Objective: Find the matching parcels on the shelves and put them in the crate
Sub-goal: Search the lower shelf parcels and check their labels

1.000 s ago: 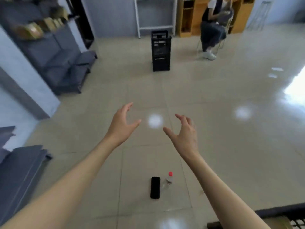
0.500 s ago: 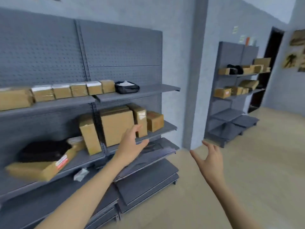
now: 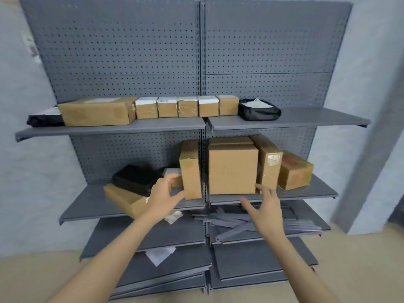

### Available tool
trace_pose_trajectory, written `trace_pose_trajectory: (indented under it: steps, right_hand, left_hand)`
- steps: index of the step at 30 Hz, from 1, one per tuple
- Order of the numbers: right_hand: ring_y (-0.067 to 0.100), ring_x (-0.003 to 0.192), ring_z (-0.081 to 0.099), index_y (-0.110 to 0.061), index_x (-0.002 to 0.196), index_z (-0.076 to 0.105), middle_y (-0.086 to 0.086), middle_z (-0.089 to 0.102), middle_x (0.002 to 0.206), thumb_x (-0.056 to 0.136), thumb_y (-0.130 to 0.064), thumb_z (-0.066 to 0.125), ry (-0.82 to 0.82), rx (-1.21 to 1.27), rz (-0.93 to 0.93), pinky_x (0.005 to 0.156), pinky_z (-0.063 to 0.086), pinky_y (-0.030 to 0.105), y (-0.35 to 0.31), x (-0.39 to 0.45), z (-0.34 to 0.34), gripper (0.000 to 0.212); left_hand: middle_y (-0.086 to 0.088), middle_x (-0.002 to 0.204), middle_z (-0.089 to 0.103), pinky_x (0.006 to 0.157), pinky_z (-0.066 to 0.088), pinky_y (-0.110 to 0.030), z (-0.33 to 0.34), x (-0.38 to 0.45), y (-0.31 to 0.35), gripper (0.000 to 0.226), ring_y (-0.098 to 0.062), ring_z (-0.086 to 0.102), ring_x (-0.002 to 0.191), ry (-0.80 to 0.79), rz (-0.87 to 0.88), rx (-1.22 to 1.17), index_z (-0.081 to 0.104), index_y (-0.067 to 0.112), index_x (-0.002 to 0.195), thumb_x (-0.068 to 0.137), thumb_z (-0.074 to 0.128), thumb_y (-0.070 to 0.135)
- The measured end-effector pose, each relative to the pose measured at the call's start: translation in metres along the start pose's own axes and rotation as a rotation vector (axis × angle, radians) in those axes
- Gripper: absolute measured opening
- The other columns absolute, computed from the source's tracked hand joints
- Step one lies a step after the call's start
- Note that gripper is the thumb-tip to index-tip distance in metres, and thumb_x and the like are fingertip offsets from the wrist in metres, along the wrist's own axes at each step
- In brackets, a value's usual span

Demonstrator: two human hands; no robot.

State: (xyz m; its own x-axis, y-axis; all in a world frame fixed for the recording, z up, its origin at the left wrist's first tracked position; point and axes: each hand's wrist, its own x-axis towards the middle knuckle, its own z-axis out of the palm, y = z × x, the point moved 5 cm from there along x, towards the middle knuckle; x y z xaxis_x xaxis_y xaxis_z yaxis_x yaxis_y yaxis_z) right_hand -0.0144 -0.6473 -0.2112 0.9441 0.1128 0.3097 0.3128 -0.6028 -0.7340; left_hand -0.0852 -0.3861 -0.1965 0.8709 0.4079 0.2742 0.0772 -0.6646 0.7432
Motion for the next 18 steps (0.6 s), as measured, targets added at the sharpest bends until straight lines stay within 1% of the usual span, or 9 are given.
trace_pose_trajectory:
  steps: [3, 5, 7, 10, 13, 16, 17, 18]
  right_hand:
    - [0.027, 0.125, 0.042, -0.013, 0.135, 0.043, 0.007, 0.043, 0.138, 0.085, -0.034, 0.065, -0.138, -0.016, -0.079, 0.099, 0.04, 0.041, -0.001, 0.041, 0.041, 0.058]
    - [0.025, 0.125, 0.042, -0.012, 0.135, 0.041, 0.006, 0.043, 0.138, 0.085, -0.034, 0.065, -0.221, -0.021, -0.136, 0.1, 0.04, 0.042, -0.003, 0.066, 0.071, 0.06]
    - [0.025, 0.126, 0.041, -0.011, 0.135, 0.042, 0.007, 0.043, 0.137, 0.085, -0.033, 0.066, -0.291, -0.019, -0.181, 0.101, 0.039, 0.041, -0.009, 0.087, 0.104, 0.06]
    - [0.026, 0.126, 0.04, -0.01, 0.136, 0.041, 0.01, 0.044, 0.136, 0.084, -0.032, 0.067, -0.408, 0.013, -0.214, 0.101, 0.037, 0.037, -0.029, 0.104, 0.159, 0.062]
    - [0.027, 0.127, 0.04, -0.01, 0.138, 0.039, 0.01, 0.042, 0.137, 0.082, -0.034, 0.068, -0.513, 0.023, -0.275, 0.103, 0.036, 0.038, -0.055, 0.112, 0.218, 0.067]
    - [0.027, 0.125, 0.04, -0.012, 0.137, 0.039, 0.008, 0.042, 0.136, 0.08, -0.037, 0.07, -0.573, 0.005, -0.316, 0.103, 0.036, 0.037, -0.077, 0.119, 0.273, 0.07]
    - [0.027, 0.124, 0.041, -0.013, 0.137, 0.039, 0.008, 0.043, 0.135, 0.078, -0.038, 0.071, -0.579, -0.005, -0.319, 0.102, 0.037, 0.037, -0.082, 0.122, 0.29, 0.072]
    - [0.028, 0.123, 0.041, -0.013, 0.137, 0.039, 0.008, 0.043, 0.134, 0.076, -0.04, 0.072, -0.583, -0.016, -0.319, 0.101, 0.038, 0.038, -0.087, 0.125, 0.308, 0.074]
  left_hand:
    - [-0.012, 0.129, 0.048, 0.098, 0.038, -0.034, 0.003, 0.027, -0.029, 0.055, -0.025, 0.045, 0.121, 0.059, -0.146, 0.021, 0.044, 0.017, 0.132, 0.083, 0.067, 0.028]
    - [-0.012, 0.129, 0.049, 0.097, 0.039, -0.034, 0.007, 0.038, -0.047, 0.057, -0.024, 0.046, 0.119, 0.095, -0.232, 0.013, 0.043, 0.016, 0.133, 0.082, 0.067, 0.027]
    - [-0.012, 0.129, 0.049, 0.097, 0.04, -0.034, 0.008, 0.046, -0.063, 0.059, -0.023, 0.047, 0.118, 0.125, -0.28, 0.013, 0.043, 0.017, 0.133, 0.081, 0.069, 0.028]
    - [-0.01, 0.132, 0.047, 0.102, 0.038, -0.034, -0.006, 0.058, -0.09, 0.063, -0.022, 0.044, 0.124, 0.153, -0.313, 0.053, 0.041, 0.018, 0.135, 0.08, 0.069, 0.033]
    - [-0.012, 0.131, 0.048, 0.096, 0.038, -0.034, -0.029, 0.076, -0.123, 0.063, -0.028, 0.044, 0.122, 0.179, -0.343, 0.115, 0.041, 0.019, 0.135, 0.08, 0.068, 0.034]
    - [-0.014, 0.128, 0.048, 0.086, 0.039, -0.024, -0.046, 0.093, -0.166, 0.061, -0.025, 0.045, 0.117, 0.195, -0.39, 0.153, 0.04, 0.019, 0.135, 0.082, 0.067, 0.03]
    - [-0.015, 0.128, 0.048, 0.084, 0.039, -0.023, -0.049, 0.099, -0.182, 0.06, -0.024, 0.045, 0.116, 0.188, -0.408, 0.15, 0.04, 0.019, 0.136, 0.082, 0.066, 0.029]
    - [-0.015, 0.129, 0.047, 0.085, 0.038, -0.025, -0.053, 0.106, -0.199, 0.06, -0.025, 0.043, 0.119, 0.181, -0.426, 0.144, 0.04, 0.019, 0.136, 0.083, 0.066, 0.029]
